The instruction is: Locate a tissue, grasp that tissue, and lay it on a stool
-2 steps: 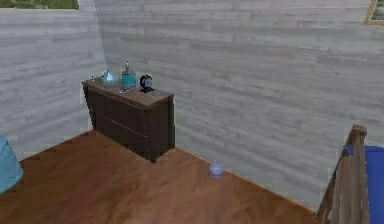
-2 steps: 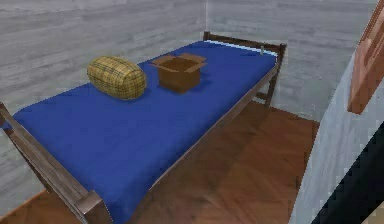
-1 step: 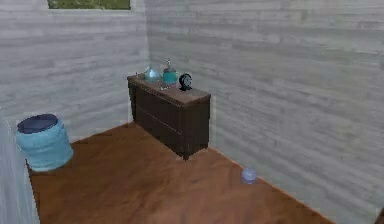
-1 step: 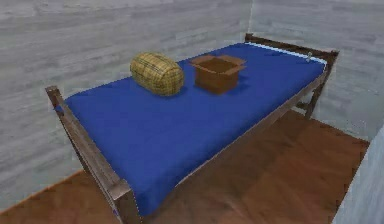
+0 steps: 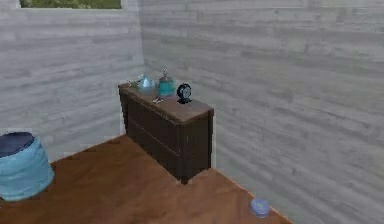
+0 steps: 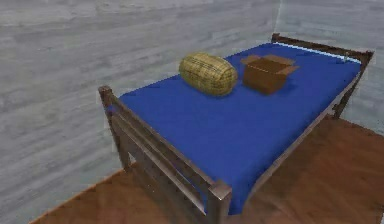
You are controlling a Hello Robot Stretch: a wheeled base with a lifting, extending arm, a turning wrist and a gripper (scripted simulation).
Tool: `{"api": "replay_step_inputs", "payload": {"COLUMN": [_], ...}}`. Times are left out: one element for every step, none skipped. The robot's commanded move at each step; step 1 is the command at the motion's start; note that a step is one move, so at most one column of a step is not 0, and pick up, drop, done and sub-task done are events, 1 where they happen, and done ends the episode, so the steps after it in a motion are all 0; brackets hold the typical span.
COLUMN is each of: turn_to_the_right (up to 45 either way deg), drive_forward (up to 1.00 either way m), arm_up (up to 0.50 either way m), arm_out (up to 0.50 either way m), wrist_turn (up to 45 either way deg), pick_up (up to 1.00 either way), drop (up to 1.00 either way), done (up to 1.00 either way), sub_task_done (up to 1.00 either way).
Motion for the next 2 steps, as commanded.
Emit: {"api": "replay_step_inputs", "payload": {"turn_to_the_right": [-21.0,0.0], "drive_forward": [0.00,1.00], "arm_up": [0.00,0.00], "arm_out": [0.00,0.00], "wrist_turn": [0.0,0.0], "pick_up": [0.00,0.00], "drop": [0.00,0.00], "done": [0.00,0.00], "sub_task_done": [0.00,0.00]}}
